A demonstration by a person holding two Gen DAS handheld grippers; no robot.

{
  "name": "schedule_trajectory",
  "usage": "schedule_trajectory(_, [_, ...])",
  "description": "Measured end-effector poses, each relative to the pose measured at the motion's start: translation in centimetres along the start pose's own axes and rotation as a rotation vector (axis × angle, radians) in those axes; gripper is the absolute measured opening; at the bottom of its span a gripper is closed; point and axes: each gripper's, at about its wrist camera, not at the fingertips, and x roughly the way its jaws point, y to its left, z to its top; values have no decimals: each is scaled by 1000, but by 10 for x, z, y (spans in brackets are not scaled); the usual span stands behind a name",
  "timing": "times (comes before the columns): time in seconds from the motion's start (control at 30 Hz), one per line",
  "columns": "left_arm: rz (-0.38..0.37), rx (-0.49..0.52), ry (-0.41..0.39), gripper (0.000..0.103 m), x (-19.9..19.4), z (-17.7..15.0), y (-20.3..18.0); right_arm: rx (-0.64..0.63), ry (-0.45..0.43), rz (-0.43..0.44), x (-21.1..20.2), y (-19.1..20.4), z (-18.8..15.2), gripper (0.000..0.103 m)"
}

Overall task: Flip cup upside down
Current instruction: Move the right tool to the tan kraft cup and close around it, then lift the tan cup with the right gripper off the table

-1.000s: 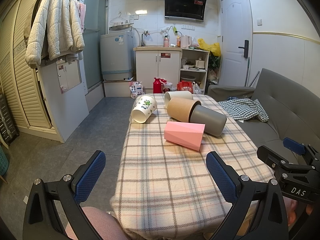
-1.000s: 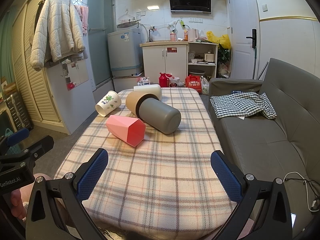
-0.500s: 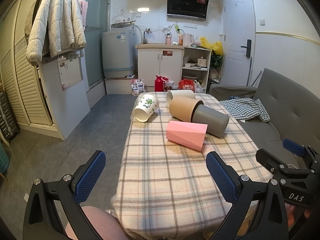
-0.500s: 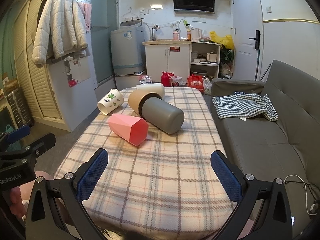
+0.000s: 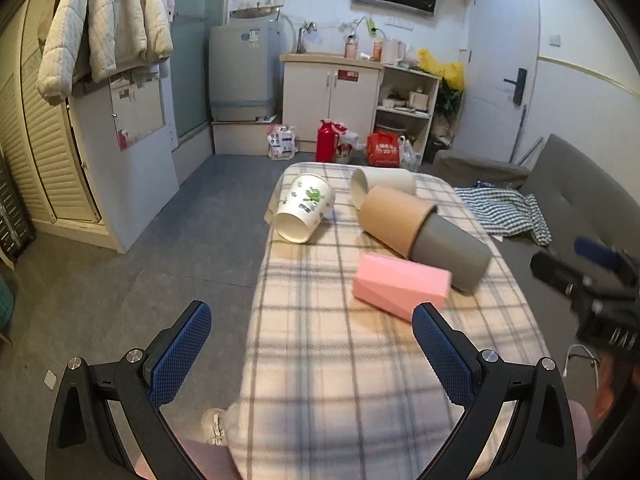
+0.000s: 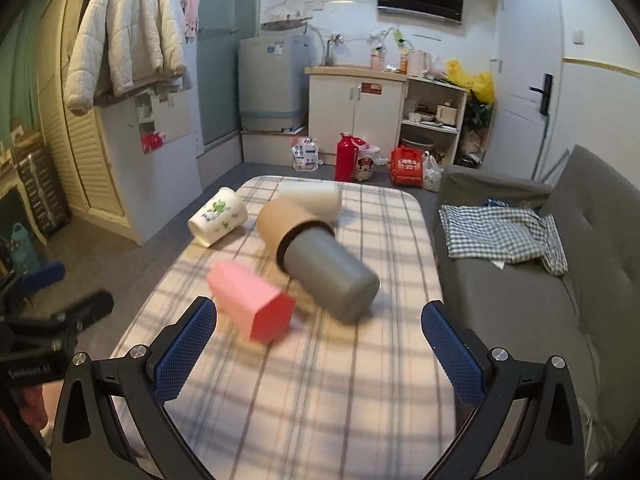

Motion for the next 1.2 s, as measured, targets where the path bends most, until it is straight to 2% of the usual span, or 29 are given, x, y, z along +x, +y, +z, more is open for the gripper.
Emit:
schedule_trajectory(0.17, [32, -8, 55, 103, 45, 20, 9, -69, 145, 67, 62, -8, 44, 103])
schedule_trajectory(0.3, [54, -16, 84, 103, 79, 32, 14, -158, 241, 110, 114, 1, 65, 103])
schedule_trajectory(0.53, [81, -13, 131, 103, 125, 43, 17, -260, 392, 161, 202, 19, 74, 103])
schedule_trajectory(0.73, [93, -12, 150, 103, 144, 45, 21, -325, 471, 172, 237, 29, 68, 102])
schedule_trajectory(0.87, [89, -19, 161, 103, 150, 45, 22, -333, 482, 171, 242, 30, 67, 90])
schedule_trajectory(0.97, [90, -15, 163, 103, 149, 44, 22, -346, 473, 163, 242, 32, 68, 88])
schedule_trajectory(1.2, [101, -22, 143, 103, 135, 47, 21, -369, 333, 144, 210, 43, 77, 86])
